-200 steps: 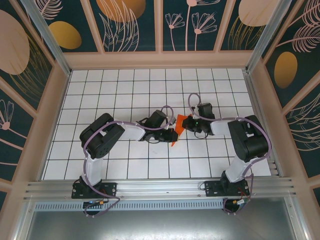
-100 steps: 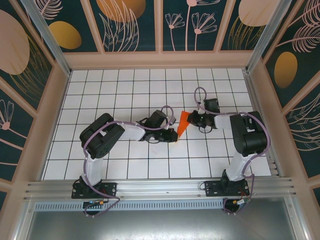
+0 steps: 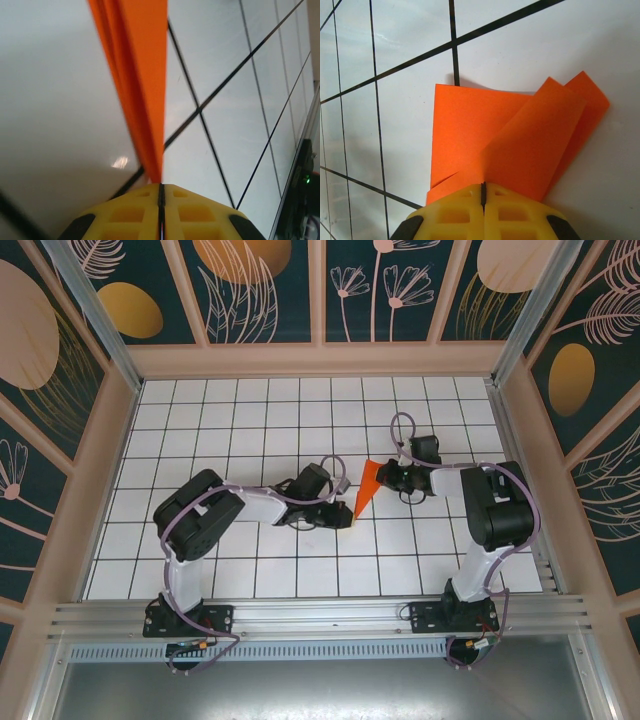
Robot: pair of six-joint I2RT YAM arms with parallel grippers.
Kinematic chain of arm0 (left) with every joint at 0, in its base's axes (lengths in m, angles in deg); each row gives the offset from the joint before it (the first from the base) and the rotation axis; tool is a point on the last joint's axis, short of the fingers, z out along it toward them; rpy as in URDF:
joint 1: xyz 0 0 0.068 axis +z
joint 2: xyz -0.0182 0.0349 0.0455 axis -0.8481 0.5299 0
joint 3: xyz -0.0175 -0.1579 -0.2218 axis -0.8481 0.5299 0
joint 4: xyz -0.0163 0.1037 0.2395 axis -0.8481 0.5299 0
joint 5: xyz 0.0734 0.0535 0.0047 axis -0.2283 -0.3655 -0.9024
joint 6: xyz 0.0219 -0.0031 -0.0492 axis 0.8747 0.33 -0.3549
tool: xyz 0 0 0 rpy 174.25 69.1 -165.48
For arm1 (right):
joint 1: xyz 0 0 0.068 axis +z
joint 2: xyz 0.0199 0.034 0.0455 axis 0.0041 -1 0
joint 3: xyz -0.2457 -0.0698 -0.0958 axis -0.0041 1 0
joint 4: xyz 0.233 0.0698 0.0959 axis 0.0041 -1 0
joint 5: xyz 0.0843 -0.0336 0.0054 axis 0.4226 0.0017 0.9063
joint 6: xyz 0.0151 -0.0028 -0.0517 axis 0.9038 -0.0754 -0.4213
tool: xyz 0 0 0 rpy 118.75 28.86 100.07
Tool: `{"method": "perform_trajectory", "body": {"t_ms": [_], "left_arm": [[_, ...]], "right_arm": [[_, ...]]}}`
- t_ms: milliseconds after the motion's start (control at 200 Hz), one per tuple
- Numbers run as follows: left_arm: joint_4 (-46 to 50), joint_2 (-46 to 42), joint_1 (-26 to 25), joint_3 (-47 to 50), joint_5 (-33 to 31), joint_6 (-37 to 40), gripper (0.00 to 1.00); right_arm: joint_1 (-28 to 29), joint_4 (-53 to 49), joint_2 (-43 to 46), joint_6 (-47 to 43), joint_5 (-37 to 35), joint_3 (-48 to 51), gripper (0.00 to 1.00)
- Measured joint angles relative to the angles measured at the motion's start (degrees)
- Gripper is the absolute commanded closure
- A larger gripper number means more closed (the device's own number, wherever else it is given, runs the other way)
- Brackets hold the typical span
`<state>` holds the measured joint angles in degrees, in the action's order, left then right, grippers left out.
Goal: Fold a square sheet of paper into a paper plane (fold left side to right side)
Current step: Fold the wing for the fifth time at the center of the table.
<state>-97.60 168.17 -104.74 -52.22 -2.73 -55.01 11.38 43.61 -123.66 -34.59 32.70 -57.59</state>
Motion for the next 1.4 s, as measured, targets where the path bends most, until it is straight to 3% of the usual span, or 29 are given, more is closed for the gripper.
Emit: {"method": "perform_trajectory", "body": {"t_ms": [150, 305, 746, 1106, 1396], "left_arm": [[5.11, -5.51, 1.27, 3.28, 0.24, 0.2, 0.86], [7.26, -7.89, 3.5, -0.07, 0.28, 1.11, 0.87], [9.99, 7.04, 2.89, -17.14, 1.11, 4.55, 0.88], [13.16, 9.64, 2.27, -19.17, -5.14, 6.19, 0.88], [9.9, 9.16, 1.9, -16.9, -5.7, 5.95, 0.88]], "right_arm": [[0.24, 0.04, 0.0, 0.07, -0.02, 0.0, 1.0], [1.62, 1.6, 0.02, 0.76, -0.46, 0.63, 1.0], [4.63, 3.28, 0.35, 2.64, -1.31, 1.57, 1.0], [4.85, 3.19, 0.35, 3.04, -1.55, 1.51, 1.0], [4.55, 0.52, 0.33, 2.67, -1.55, 0.13, 1.0]]}}
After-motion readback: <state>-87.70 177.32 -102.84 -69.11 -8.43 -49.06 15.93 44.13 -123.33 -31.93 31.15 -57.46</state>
